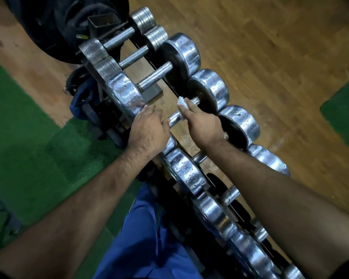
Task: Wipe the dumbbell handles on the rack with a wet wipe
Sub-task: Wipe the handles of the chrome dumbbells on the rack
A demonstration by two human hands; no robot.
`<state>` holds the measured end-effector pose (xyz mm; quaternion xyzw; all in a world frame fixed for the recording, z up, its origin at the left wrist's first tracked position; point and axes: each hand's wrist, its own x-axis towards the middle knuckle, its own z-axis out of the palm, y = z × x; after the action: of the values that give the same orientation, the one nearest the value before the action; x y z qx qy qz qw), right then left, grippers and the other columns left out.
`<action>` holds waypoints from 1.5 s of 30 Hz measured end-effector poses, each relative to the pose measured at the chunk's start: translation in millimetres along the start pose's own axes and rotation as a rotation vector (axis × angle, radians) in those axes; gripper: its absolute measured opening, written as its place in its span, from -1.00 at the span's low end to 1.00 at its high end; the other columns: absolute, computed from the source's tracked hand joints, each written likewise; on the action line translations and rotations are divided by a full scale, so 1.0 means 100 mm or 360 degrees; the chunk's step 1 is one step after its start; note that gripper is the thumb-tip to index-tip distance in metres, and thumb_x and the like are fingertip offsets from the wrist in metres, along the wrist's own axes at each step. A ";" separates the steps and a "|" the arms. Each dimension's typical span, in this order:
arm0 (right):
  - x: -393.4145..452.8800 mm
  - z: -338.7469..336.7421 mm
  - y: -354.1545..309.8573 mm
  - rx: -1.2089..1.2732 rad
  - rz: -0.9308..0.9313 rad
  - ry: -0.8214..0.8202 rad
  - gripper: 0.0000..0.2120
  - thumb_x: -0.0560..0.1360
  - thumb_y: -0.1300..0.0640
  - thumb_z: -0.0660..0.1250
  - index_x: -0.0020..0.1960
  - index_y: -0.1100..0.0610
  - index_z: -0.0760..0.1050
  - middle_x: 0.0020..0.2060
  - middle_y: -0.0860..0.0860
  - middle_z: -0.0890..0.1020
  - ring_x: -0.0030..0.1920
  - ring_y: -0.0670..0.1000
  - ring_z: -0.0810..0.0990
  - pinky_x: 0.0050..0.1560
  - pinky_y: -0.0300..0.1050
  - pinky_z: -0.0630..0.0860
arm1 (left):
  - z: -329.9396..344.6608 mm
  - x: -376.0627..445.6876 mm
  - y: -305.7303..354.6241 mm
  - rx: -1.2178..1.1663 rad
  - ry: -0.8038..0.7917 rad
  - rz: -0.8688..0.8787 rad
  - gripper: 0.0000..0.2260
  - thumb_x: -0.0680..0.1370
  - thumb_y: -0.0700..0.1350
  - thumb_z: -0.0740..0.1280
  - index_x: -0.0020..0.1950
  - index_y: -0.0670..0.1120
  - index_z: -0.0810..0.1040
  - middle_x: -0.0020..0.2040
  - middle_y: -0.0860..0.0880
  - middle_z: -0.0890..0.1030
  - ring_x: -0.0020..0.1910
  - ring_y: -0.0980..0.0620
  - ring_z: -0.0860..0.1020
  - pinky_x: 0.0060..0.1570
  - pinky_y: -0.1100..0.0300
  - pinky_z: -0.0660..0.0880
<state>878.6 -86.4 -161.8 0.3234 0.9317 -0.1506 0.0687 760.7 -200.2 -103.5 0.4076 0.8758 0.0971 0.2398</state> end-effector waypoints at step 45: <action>-0.18 0.05 -0.31 0.2136 0.1435 0.0466 -0.80 0.64 -0.02 0.22 0.07 0.01 0.59 -0.33 -0.04 0.62 -0.50 -0.05 0.59 -0.44 -0.20 0.46 | 0.20 0.08 -0.13 0.0086 0.0110 0.0168 -0.62 0.68 -0.01 0.10 0.37 -0.22 0.44 0.34 -0.18 0.48 0.35 -0.12 0.41 0.37 0.01 0.32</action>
<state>873.8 -121.8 -155.5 0.6552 0.4236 -0.5900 -0.2076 757.9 -203.1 -127.7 0.4559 0.8631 0.1000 0.1928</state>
